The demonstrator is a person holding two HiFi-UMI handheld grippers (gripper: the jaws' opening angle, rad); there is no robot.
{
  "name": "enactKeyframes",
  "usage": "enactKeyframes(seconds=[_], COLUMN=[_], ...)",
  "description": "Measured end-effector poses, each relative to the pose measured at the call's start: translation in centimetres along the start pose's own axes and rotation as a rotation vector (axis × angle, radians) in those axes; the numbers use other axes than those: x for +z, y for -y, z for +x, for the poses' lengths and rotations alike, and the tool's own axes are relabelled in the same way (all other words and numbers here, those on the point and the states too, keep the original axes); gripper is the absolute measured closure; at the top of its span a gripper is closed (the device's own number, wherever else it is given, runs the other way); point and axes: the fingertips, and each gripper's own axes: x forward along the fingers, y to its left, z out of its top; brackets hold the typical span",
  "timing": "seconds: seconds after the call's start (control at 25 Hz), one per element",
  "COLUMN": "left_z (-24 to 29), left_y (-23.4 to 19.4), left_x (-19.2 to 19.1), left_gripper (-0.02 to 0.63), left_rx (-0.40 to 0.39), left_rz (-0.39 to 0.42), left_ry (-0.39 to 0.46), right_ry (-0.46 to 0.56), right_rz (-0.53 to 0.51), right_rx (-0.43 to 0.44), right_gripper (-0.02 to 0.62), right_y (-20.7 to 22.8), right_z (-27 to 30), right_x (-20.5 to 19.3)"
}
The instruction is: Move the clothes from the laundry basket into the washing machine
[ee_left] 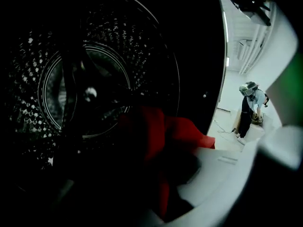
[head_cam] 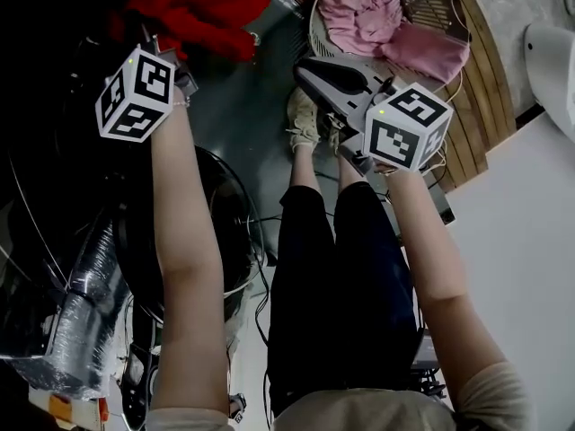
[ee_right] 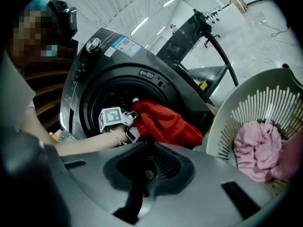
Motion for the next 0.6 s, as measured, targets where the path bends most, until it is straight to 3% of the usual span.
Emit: enactKeyframes(seconds=[0.12,0.2,0.24,0.32,0.4,0.6], left_z=[1.5,2.9,3.5,4.0,3.8,1.0], left_y=[-0.1,-0.4,-0.7,-1.9,-3.2,-4.1], left_x=[1.1,0.0,-0.8,-2.0,-2.6,-3.0], left_gripper=[0.506,0.485,0.453,0.318,0.265,0.244], left_rx=[0.020,0.029,0.034,0.064,0.090,0.130], left_rz=[0.023,-0.017,-0.057,-0.155,-0.231,-0.263], left_ry=[0.024,0.012,-0.002,-0.020,-0.039,-0.096], right_ry=[-0.023,-0.029,-0.032,-0.040,-0.049,-0.057], right_rz=[0.027,0.037,0.041,0.045,0.048,0.045], right_rx=[0.000,-0.003,-0.003,0.000,0.007,0.009], right_gripper=[0.561,0.561,0.561,0.561,0.561,0.561], right_y=[0.2,0.3,0.3,0.2,-0.1,-0.7], right_z=[0.0,-0.1,-0.2,-0.1,-0.1,-0.5], right_x=[-1.5,-2.3,-2.6,-3.1,-3.5,-3.7])
